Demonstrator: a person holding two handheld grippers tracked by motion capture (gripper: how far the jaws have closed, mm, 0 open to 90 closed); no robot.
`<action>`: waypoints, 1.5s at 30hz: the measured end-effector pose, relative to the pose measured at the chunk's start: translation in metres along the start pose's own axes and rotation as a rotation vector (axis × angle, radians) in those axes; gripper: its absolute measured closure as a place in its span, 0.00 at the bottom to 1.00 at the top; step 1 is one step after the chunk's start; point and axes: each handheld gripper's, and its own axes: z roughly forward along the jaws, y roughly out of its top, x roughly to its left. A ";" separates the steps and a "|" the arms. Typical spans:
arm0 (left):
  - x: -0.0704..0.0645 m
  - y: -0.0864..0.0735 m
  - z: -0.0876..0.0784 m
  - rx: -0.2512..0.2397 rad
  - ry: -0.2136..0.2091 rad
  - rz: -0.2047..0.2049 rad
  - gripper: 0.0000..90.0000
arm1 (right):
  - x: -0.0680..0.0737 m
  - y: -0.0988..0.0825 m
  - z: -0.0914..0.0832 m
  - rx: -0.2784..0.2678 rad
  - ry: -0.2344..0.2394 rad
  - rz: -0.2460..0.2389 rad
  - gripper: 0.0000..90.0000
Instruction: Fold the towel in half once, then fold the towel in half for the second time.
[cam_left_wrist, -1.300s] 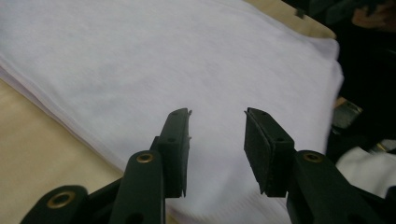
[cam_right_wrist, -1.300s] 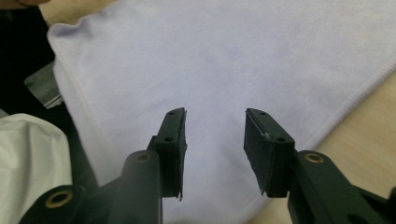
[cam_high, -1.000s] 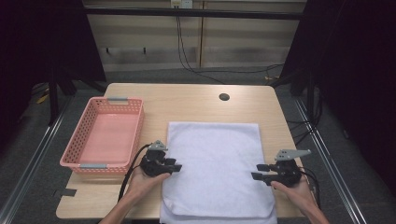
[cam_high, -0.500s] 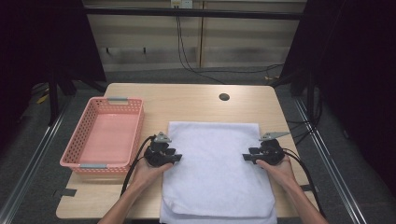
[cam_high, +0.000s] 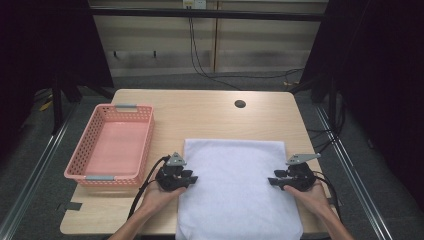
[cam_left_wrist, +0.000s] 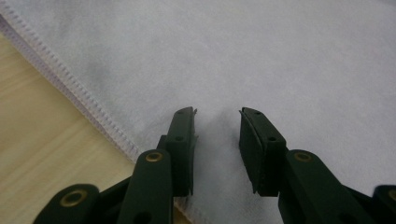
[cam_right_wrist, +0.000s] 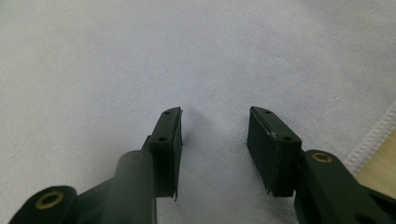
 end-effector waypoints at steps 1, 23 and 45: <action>-0.003 -0.002 -0.001 -0.002 -0.005 -0.002 0.73 | 0.001 -0.003 -0.003 0.003 0.001 0.002 0.62; -0.036 -0.010 -0.025 0.009 -0.083 0.040 0.59 | 0.018 -0.021 -0.037 -0.047 0.044 0.036 0.56; 0.036 0.021 -0.012 -0.074 0.059 -0.141 0.52 | -0.067 0.021 0.011 -0.041 -0.102 0.115 0.57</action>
